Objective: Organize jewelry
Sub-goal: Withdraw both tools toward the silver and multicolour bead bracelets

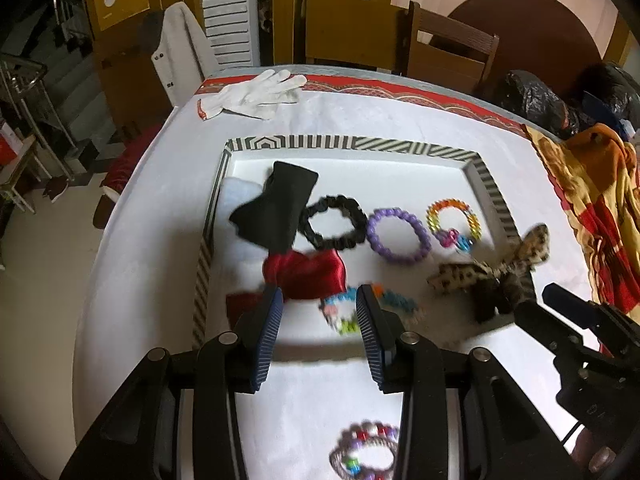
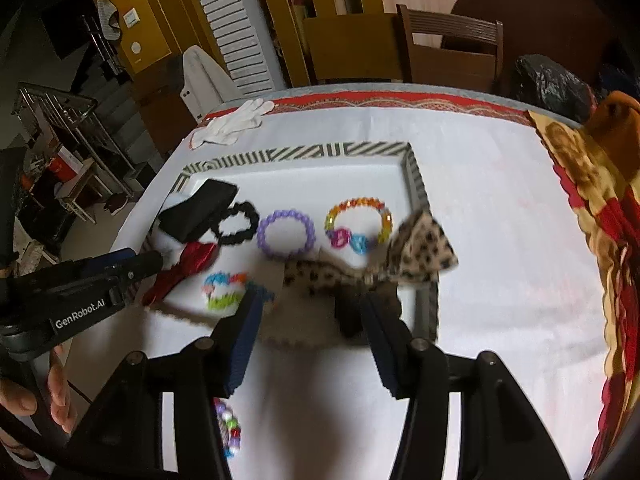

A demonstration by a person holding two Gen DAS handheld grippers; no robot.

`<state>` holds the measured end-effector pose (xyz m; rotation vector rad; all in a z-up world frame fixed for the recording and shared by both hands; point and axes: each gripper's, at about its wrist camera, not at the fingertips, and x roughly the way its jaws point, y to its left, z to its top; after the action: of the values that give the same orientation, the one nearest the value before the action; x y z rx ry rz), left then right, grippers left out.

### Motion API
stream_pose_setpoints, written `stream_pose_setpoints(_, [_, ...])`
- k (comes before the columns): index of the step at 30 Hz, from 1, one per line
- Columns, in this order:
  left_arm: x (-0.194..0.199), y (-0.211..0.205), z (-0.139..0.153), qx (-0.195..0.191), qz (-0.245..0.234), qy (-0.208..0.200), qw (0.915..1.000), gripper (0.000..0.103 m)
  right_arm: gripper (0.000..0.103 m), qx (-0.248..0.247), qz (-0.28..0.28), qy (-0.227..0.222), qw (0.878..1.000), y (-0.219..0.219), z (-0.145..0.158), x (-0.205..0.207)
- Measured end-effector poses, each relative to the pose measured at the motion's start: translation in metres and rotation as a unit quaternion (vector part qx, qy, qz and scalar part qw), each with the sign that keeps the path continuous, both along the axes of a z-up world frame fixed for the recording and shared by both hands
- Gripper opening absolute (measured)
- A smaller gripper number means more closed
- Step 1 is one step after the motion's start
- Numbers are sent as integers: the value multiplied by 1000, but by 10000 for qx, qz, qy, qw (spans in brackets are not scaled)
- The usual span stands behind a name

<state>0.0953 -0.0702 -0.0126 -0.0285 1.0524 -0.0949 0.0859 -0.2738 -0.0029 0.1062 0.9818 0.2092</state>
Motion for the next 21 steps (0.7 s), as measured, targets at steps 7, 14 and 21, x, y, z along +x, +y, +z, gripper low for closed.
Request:
stream_pose_setpoints(7, [-46, -7, 9, 62, -14, -111, 9999, 47, 55, -28, 89, -17, 10000, 0, 5, -46])
stream_pose_setpoints(14, [-84, -10, 13, 113, 11, -158, 9998, 47, 58, -49, 208, 36, 9998, 0, 5, -83])
stream_pose_setpoints(21, [-111, -8, 13, 210, 43, -172, 9996, 47, 58, -62, 344, 93, 9993, 5, 1, -105])
